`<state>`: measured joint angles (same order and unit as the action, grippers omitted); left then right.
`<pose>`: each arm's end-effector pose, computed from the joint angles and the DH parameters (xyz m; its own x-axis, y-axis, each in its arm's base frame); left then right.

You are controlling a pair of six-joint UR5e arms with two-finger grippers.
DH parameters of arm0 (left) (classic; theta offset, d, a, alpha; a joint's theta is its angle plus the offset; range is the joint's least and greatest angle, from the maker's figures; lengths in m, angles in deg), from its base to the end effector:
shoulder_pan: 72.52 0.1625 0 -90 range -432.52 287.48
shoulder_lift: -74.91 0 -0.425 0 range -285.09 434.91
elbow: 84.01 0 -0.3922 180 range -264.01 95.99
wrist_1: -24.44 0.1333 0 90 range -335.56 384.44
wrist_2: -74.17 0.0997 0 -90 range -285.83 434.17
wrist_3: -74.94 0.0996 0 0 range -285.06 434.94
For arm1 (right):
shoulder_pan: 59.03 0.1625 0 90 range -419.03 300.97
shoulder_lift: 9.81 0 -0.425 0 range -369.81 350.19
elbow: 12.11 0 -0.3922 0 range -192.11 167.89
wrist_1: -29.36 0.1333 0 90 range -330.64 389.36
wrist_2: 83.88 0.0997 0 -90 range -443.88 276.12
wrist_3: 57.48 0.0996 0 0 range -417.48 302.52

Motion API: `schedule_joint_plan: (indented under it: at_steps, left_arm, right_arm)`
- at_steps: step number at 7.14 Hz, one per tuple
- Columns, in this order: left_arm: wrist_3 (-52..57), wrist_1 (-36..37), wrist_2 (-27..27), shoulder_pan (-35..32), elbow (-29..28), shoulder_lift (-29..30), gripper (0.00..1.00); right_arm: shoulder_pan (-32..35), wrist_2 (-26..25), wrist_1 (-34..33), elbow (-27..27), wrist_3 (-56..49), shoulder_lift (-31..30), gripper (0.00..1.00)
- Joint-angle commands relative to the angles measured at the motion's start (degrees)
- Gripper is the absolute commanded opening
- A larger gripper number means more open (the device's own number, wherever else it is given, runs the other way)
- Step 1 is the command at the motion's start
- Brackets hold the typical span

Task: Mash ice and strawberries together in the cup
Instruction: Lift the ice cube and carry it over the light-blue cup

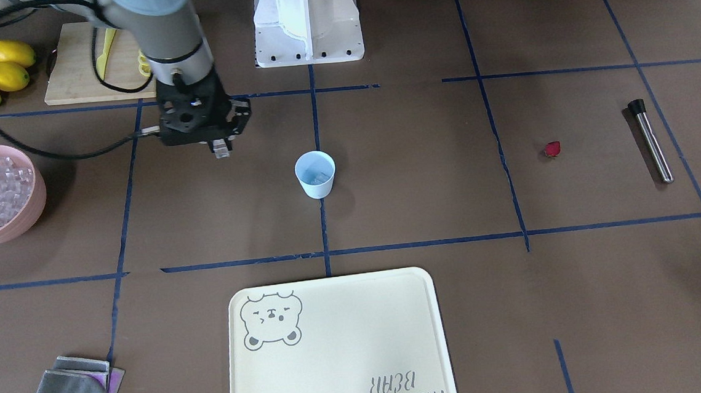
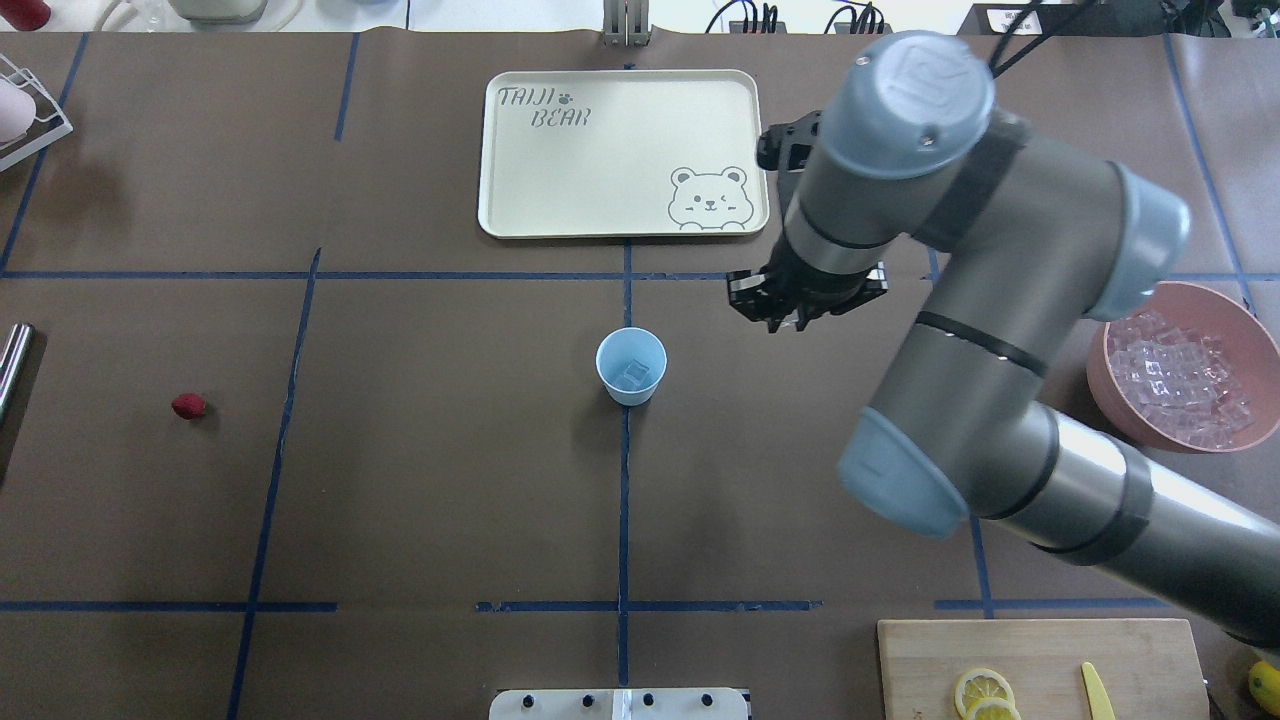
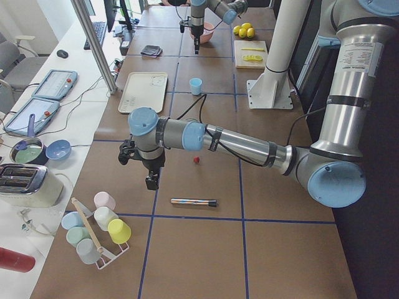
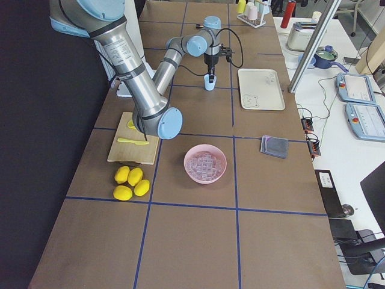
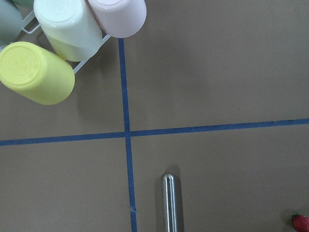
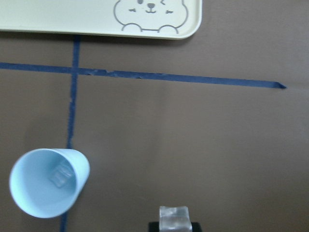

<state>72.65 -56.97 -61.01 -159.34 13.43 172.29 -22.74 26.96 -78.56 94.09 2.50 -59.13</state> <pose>-0.0326 -0.5431 0.5426 0.7012 0.0762 -0.7089 -0.0272 0.9964 0.0803 -0.4478 -0.4502 0.1660 0.7292 -0.0446 0.6828 -0.0093 0.9971 0.0751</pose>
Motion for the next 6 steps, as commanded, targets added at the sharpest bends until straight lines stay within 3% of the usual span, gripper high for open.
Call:
schedule_joint_plan:
  at_steps: [1, 6]
  left_arm:
    - [0.01, -0.07, 0.01, 0.34, -0.23, 0.00, 1.00]
    - [0.01, -0.07, 0.01, 0.34, -0.14, 0.00, 1.00]
  right_arm:
    - [-4.46, -3.16, 4.79, -13.08, 6.02, 9.66, 0.00]
    - [-7.11, -4.49, 5.00, -15.59, 6.29, 10.48, 0.00]
